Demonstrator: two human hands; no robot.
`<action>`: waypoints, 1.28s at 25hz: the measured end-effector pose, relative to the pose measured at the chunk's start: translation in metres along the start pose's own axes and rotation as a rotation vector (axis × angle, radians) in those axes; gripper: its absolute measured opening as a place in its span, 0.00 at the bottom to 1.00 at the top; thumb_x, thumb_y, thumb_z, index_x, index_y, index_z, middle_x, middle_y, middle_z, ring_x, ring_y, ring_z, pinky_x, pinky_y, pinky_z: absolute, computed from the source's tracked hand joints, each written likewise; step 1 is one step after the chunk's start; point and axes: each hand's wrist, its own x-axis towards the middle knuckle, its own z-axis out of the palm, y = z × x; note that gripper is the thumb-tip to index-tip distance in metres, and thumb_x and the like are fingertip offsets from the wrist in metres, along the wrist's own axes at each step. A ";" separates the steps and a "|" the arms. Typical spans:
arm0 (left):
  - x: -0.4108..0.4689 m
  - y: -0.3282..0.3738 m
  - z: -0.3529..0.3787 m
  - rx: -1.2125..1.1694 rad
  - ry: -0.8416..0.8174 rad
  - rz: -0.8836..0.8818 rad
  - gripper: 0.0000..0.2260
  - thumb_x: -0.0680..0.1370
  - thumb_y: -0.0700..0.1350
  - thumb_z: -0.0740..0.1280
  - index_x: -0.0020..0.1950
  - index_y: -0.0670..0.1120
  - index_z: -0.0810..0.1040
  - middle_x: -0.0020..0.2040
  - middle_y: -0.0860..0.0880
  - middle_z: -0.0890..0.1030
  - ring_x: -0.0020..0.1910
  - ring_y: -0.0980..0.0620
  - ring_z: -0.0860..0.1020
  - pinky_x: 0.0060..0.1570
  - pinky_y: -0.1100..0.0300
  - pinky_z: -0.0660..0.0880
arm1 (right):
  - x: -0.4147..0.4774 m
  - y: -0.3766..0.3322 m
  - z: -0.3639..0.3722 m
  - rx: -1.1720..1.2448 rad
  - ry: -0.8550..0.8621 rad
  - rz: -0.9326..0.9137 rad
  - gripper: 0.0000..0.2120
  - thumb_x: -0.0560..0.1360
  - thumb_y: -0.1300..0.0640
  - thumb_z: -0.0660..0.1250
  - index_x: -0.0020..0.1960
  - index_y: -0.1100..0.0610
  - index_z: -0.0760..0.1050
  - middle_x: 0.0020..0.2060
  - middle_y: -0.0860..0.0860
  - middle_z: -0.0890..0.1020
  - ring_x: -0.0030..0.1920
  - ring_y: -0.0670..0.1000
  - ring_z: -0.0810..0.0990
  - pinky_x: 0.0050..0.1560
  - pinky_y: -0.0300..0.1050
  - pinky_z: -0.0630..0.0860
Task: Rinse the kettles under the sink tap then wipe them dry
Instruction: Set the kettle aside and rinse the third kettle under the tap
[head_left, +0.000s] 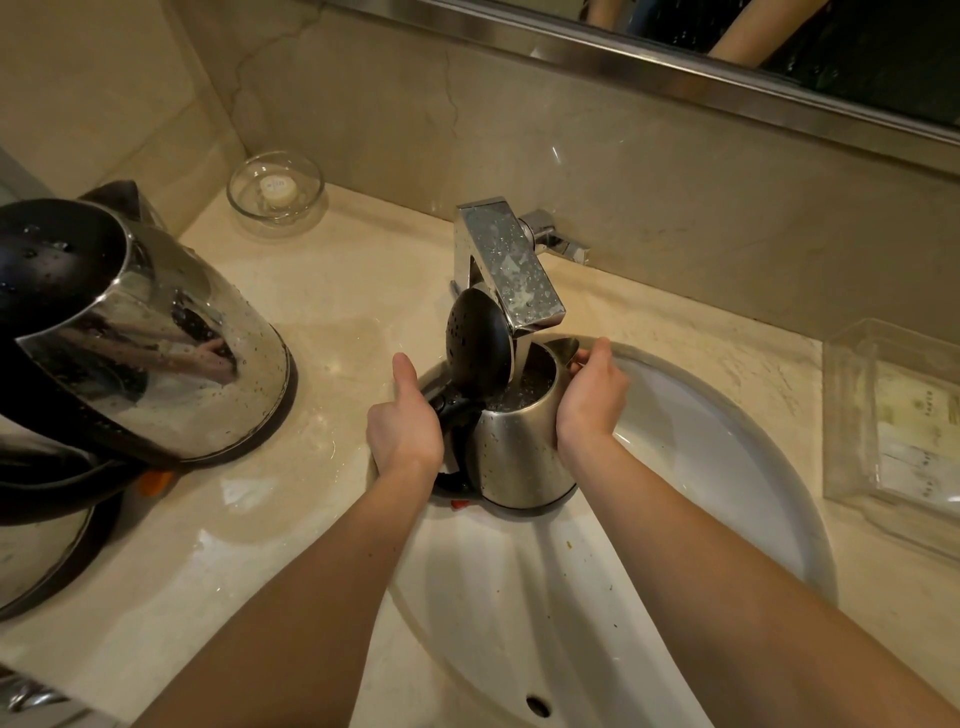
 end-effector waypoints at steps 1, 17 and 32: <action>-0.001 0.000 0.000 -0.002 0.001 -0.002 0.44 0.71 0.77 0.47 0.59 0.41 0.79 0.55 0.36 0.83 0.52 0.36 0.81 0.53 0.47 0.75 | 0.000 0.000 0.000 -0.001 0.003 0.004 0.21 0.83 0.49 0.53 0.36 0.52 0.76 0.35 0.49 0.79 0.39 0.48 0.76 0.42 0.47 0.71; -0.002 0.002 0.000 0.008 0.001 0.000 0.39 0.77 0.74 0.48 0.58 0.42 0.79 0.53 0.36 0.83 0.46 0.40 0.79 0.48 0.49 0.74 | 0.000 0.000 0.000 -0.002 -0.001 0.005 0.21 0.83 0.48 0.53 0.37 0.52 0.76 0.35 0.49 0.79 0.39 0.49 0.76 0.44 0.49 0.71; 0.000 0.002 0.001 -0.015 0.007 -0.003 0.39 0.78 0.73 0.49 0.59 0.40 0.80 0.55 0.35 0.83 0.54 0.35 0.81 0.57 0.45 0.76 | 0.002 0.001 0.001 -0.010 0.004 -0.013 0.22 0.82 0.47 0.54 0.35 0.53 0.76 0.34 0.49 0.79 0.39 0.50 0.75 0.41 0.46 0.70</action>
